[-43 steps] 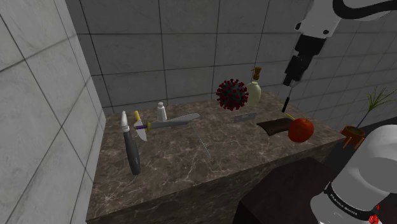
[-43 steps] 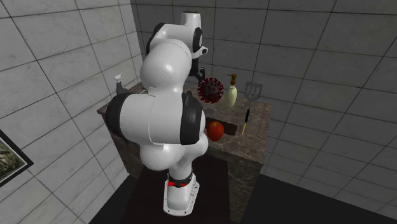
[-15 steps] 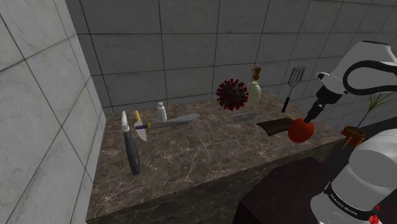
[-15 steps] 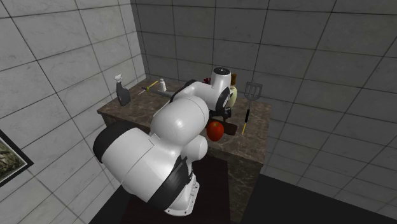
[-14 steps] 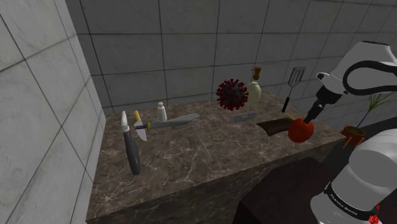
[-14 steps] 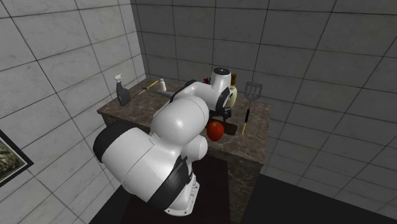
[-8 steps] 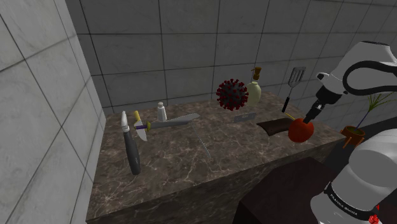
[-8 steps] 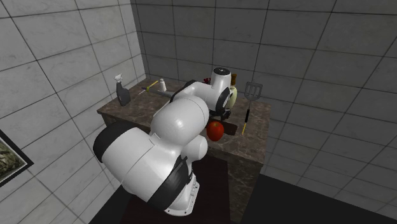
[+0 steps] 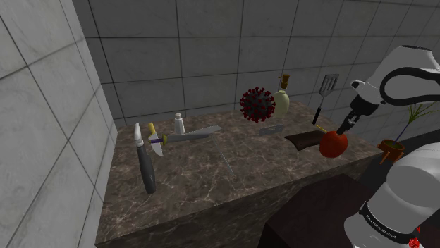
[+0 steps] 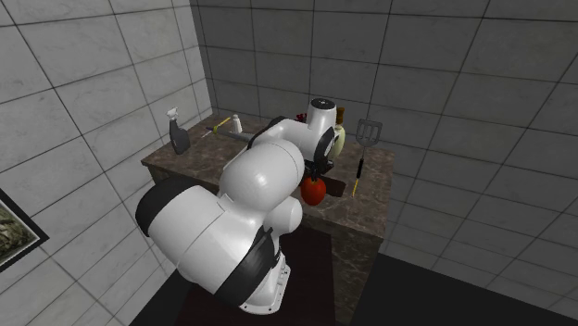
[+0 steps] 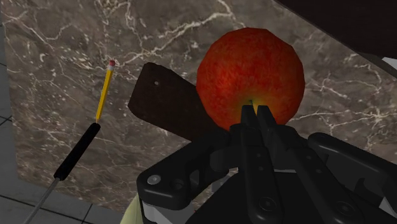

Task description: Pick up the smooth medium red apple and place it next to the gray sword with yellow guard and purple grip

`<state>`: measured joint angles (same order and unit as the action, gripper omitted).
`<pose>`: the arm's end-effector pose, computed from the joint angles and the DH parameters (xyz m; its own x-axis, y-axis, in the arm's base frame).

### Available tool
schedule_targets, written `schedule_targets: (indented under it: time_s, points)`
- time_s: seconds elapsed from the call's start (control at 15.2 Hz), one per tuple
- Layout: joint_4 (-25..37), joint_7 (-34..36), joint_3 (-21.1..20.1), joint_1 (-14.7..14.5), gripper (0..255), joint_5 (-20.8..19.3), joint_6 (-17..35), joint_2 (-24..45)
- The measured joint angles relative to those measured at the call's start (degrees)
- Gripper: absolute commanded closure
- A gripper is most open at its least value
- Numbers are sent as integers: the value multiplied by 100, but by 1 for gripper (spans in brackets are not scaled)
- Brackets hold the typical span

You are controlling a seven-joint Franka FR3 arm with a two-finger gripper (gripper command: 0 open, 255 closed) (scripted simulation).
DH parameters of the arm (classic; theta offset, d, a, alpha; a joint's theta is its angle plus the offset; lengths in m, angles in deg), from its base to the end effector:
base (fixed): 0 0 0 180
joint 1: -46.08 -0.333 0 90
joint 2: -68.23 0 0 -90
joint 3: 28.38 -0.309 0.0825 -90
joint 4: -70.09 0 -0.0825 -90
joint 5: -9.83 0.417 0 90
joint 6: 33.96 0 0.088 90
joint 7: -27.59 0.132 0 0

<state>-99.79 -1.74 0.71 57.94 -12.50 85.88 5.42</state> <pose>0.2542 -0.1755 0.3660 0.9607 0.1788 0.2122 0.1767 -0.9838 0.0289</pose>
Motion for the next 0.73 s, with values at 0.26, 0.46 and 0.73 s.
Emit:
schedule_targets:
  time_s: [0.26, 0.46, 0.73]
  points:
    - [126, 17, -81, -43, 255, 78, -183, -65]
    - [333, 42, -199, -111, 255, 193, -445, -131]
    - [612, 55, -313, -190, 255, 313, -732, -152]
